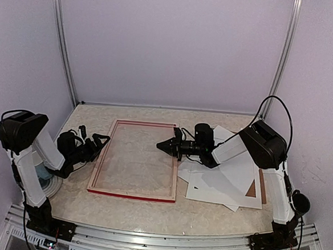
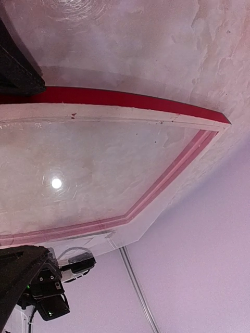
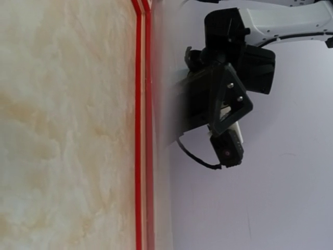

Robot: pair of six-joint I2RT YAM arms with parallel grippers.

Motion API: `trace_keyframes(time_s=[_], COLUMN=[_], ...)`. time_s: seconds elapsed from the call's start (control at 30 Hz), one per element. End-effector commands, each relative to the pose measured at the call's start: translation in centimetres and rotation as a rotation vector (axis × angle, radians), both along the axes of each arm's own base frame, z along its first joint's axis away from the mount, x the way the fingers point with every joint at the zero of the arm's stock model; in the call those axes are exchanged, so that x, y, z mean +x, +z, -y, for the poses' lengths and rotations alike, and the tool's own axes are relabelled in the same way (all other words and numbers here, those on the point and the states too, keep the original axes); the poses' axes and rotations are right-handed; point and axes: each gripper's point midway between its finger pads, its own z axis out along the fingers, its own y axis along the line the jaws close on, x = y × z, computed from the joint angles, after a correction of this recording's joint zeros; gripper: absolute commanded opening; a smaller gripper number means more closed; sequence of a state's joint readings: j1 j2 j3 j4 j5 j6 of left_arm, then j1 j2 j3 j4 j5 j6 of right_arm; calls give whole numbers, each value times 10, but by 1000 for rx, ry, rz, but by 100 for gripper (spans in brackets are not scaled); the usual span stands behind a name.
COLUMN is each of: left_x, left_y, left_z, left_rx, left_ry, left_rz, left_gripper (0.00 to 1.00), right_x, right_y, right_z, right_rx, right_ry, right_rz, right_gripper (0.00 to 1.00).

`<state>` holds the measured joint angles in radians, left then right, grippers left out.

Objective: Put the photo into the frame
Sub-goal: Place the glass panel at the frame body.

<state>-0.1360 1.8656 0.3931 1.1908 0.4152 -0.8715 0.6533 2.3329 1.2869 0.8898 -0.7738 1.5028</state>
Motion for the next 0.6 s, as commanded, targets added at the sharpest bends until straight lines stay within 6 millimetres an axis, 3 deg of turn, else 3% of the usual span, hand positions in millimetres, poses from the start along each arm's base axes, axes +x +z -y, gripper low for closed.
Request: trace_keyframes(time_s=[0.0, 0.57], left_x=[-6, -7], left_y=[-7, -8], left_z=[1, 3], left_rx=[-14, -46], left_ry=[-17, -27], left_rz=[-22, -23], left_gripper=[99, 99], right_x=[2, 10], right_y=[-7, -2], right_z=[-1, 4], right_rx=[6, -7], right_ry=[-18, -46], right_rz=[41, 78], right_gripper=[0, 0])
